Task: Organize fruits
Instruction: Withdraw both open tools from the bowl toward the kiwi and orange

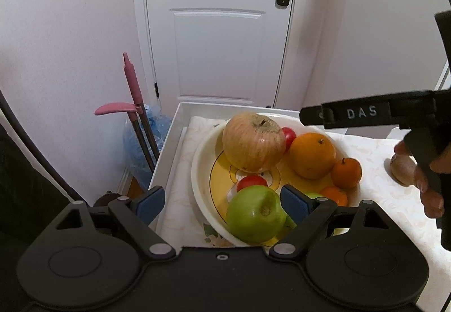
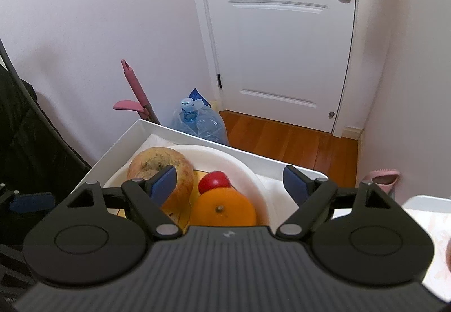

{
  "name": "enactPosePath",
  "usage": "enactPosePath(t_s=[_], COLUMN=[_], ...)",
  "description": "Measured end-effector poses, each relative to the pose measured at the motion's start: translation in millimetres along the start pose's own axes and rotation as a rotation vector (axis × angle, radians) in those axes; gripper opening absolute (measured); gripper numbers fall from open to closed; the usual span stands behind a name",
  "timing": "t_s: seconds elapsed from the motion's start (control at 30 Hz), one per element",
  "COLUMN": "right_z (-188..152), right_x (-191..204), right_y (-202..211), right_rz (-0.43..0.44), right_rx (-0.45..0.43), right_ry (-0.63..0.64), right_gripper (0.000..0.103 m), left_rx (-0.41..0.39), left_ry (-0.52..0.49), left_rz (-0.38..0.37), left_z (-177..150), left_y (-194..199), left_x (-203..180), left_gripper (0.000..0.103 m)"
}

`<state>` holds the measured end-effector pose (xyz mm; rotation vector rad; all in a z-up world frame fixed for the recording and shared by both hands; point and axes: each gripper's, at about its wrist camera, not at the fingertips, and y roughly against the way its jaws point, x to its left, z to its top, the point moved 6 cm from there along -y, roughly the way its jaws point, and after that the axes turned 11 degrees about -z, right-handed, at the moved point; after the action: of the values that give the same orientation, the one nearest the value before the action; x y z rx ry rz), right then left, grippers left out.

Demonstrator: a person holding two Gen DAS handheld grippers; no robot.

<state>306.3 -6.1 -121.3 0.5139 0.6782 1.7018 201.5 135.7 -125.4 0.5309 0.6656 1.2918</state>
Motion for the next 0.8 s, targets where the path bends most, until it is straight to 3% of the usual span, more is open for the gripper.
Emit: enactPosePath(t_s=[0.4,0.8], right_z=[-2,-18], right_x=[-22,-84], right_y=[63,149], right_rz=[-0.023,-0.011], right_rx=[-0.037,-0.089], right_ry=[-0.019,-0.02], right_gripper=[0.097,0.098], left_rx=[-0.053,-0.127], left_ry=[-0.022,-0.008], left_rz=[0.03,0.074], left_z=[11,14], left_y=[35,72], left_x=[-26,-96], left_gripper=[0.092,0.095])
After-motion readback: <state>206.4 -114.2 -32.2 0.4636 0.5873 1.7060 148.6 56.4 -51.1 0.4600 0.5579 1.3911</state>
